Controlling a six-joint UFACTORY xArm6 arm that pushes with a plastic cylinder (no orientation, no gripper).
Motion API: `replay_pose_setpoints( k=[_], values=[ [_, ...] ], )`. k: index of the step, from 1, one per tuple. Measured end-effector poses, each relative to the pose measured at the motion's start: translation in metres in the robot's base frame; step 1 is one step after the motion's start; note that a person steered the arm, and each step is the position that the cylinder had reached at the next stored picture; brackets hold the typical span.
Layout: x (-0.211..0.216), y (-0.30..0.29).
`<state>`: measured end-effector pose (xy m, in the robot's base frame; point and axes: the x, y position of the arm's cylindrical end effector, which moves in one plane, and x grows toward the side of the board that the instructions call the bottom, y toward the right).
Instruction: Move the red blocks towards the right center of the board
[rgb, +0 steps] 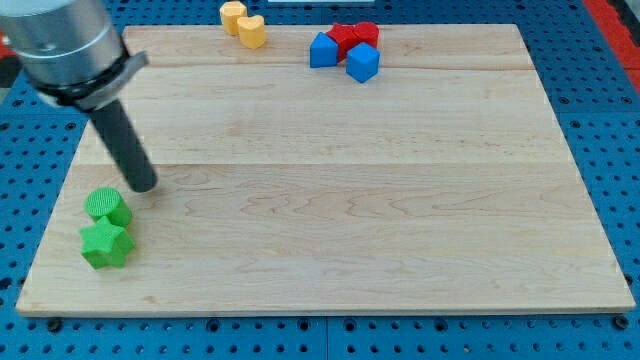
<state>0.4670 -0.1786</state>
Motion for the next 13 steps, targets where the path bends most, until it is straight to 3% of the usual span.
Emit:
replay_pose_setpoints(
  k=[1, 4, 6, 9, 10, 13],
  values=[
    [-0.046, 0.036],
    [-0.120, 0.040],
    [-0.147, 0.119],
    [-0.244, 0.147],
    [-0.260, 0.168],
    [-0.251, 0.321]
  ],
)
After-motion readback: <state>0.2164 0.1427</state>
